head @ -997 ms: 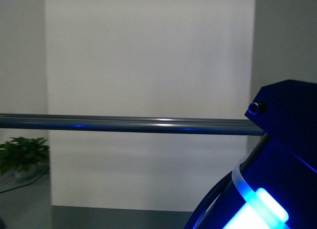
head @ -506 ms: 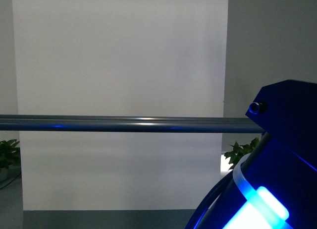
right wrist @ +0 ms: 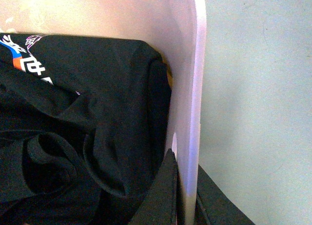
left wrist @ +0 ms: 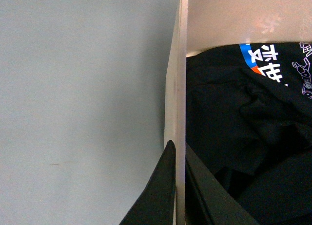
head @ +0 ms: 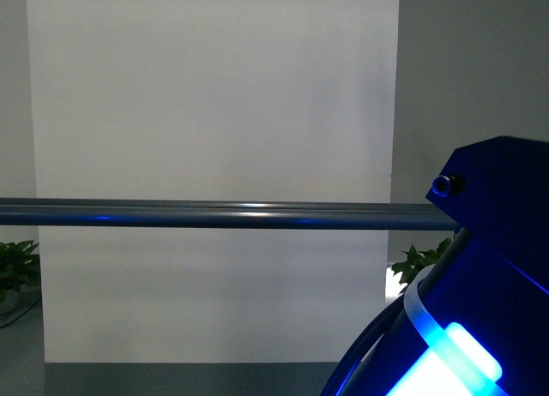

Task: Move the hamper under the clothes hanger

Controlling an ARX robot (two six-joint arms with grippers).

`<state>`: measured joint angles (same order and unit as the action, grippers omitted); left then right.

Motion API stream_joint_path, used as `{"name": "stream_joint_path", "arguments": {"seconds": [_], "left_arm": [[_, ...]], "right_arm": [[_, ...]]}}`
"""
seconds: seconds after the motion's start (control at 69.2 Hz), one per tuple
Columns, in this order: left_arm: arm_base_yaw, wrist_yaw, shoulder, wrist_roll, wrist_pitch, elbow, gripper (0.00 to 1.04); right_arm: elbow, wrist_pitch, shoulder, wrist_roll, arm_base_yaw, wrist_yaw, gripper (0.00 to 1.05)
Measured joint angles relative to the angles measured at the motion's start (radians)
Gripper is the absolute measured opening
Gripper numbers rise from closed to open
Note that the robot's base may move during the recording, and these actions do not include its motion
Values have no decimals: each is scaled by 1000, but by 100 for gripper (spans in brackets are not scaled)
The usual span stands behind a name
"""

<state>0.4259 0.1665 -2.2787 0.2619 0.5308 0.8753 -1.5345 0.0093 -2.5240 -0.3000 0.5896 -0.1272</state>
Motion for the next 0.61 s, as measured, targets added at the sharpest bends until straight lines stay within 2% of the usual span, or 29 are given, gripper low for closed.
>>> {"name": "stream_joint_path", "arguments": {"seconds": [0.607], "left_arm": [[3, -3, 0, 0, 0, 0, 4]], "right_arm": [[0, 0, 0, 0, 3, 3, 3]]}}
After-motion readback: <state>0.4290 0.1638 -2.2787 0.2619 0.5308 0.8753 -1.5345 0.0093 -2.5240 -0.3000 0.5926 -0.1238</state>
